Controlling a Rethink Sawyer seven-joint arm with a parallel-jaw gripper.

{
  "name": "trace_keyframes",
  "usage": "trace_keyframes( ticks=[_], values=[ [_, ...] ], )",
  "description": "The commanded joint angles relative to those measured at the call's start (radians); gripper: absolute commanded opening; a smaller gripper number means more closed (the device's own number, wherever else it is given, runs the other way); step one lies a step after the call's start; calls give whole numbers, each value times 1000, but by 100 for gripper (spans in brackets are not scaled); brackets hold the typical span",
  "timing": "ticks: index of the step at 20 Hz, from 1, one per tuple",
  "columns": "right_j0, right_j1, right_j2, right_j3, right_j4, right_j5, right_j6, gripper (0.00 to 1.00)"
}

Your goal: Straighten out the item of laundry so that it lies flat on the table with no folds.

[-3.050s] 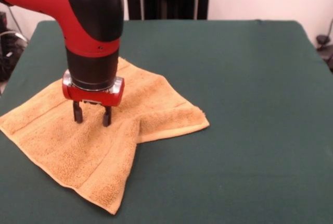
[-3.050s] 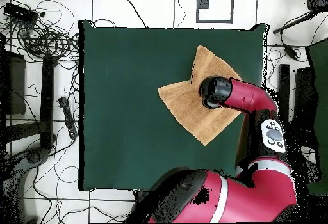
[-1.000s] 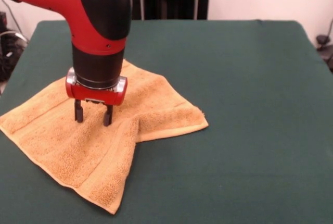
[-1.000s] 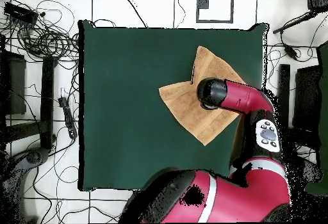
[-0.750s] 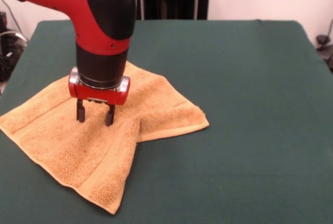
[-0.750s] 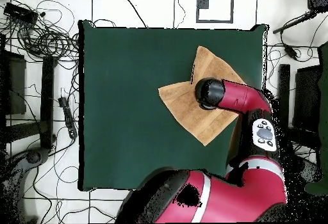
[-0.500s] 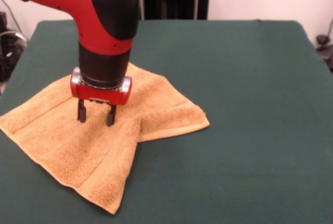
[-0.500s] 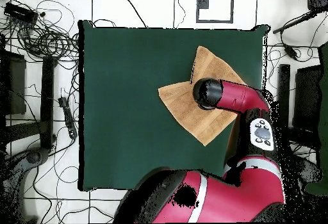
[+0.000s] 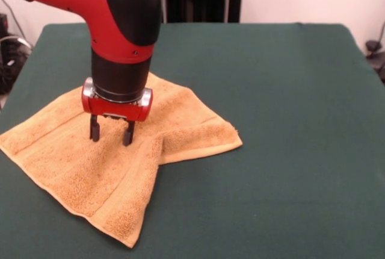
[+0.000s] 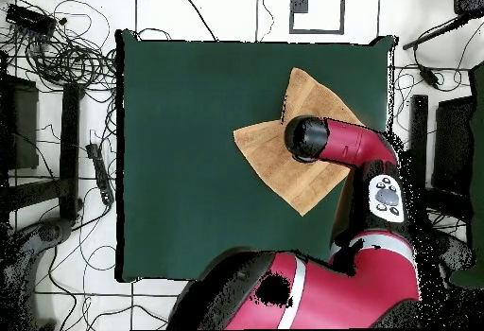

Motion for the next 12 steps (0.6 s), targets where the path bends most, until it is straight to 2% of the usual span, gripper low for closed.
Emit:
trace_keyframes(
  ticks=[1,5,8,12],
  values=[
    [38,87,188,191,-50,-1,-26,100],
    [45,84,201,190,-53,5,-36,100],
    [45,76,230,188,-78,11,-87,100],
    [86,71,208,185,-47,1,32,100]
  ],
)
